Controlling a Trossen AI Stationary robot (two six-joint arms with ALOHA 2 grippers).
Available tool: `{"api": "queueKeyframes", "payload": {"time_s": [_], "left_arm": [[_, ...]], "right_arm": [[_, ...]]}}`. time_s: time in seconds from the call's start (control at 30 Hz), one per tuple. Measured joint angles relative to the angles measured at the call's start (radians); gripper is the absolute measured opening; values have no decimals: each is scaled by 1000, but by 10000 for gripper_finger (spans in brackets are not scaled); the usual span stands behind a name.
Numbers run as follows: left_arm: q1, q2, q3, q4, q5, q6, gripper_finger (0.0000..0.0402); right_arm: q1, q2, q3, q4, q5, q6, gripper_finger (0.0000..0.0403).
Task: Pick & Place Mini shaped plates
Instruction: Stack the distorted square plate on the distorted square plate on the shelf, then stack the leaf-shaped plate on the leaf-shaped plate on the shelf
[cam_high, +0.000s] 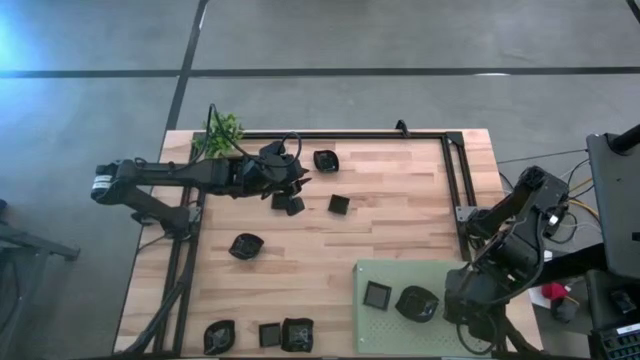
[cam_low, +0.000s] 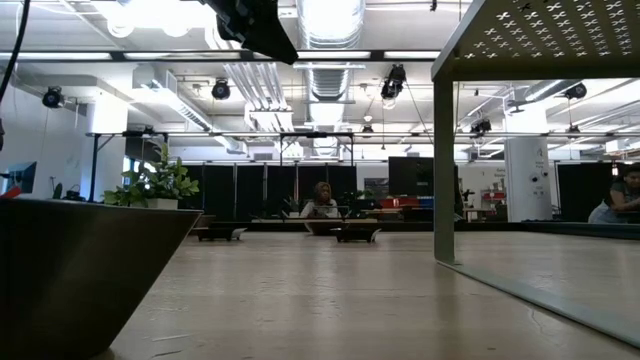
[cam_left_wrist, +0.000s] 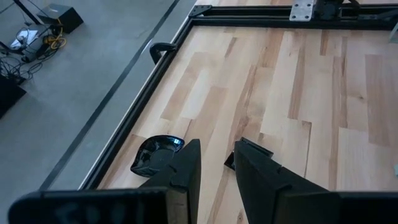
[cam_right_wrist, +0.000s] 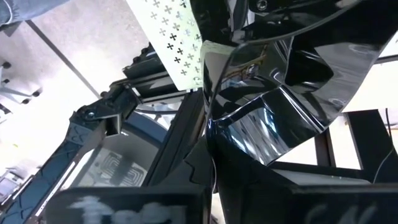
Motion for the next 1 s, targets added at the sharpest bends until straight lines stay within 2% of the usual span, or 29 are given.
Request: {"api": "queueKeyframes", "payload": {"time_s": [0.17,0.47,0.63,0.8,1.0], "left_arm": [[0,0,0,0,0,21,92],[0,0,0,0,0,24,92],[0,0,0,0,0,46,92],[0,0,0,-1,0,46,92],[0,0,0,-1,0,46,92]], "right_arm": [[-8,0,-4,-3,1,2,15],[-29,0,-8,-3,2,-3,71],[-33,0,-8,-3,1,-8,89],[-38,-1,-8,-3,2,-8,85],[-44,-10,-8,-3,12,44,50]]}}
